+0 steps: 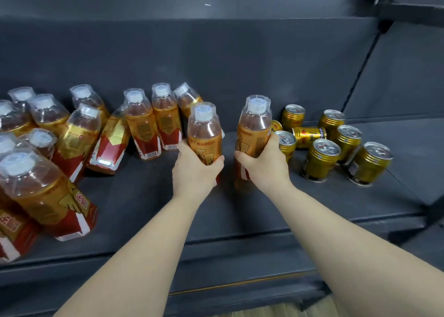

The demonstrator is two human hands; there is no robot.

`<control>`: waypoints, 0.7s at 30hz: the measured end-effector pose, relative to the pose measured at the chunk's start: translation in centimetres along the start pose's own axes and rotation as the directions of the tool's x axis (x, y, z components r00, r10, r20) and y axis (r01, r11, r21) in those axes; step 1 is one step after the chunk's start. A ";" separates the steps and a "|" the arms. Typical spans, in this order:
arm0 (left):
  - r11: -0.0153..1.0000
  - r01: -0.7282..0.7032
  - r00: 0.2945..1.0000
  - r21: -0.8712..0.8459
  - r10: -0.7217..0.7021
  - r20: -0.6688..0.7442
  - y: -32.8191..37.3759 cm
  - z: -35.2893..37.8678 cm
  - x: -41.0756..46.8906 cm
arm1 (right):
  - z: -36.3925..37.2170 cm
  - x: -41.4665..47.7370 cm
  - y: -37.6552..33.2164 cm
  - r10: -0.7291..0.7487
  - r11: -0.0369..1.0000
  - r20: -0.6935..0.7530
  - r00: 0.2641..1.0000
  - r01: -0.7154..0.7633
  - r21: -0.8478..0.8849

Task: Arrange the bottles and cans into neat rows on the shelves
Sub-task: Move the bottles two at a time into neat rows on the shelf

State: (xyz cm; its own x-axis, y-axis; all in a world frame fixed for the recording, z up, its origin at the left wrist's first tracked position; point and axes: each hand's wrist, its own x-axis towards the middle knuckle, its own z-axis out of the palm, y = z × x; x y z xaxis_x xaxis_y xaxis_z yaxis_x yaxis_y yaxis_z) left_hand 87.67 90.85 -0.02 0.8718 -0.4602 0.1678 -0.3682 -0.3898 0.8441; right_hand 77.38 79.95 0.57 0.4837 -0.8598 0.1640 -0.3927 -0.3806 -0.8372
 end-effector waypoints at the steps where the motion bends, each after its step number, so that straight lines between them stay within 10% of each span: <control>1: 1.000 -0.014 0.999 0.001 0.014 0.032 0.3 0.0 -0.4 | -0.5 -0.7 0.1 0.024 1.000 -0.022 0.999 -0.024 -0.002; 21: 0.923 -0.322 0.773 -0.211 0.385 0.505 11.3 13.4 -14.7 | -20.2 -13.9 10.2 0.311 0.933 -0.535 0.785 -0.360 0.014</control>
State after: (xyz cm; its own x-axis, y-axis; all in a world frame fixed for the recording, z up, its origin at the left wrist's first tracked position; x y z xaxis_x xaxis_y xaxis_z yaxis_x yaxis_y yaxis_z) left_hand 66.39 82.54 0.23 0.3688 -0.9083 0.1973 -0.5524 -0.0434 0.8325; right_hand 50.87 81.17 0.27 -0.1608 -0.9759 0.1476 -0.5292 -0.0410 -0.8475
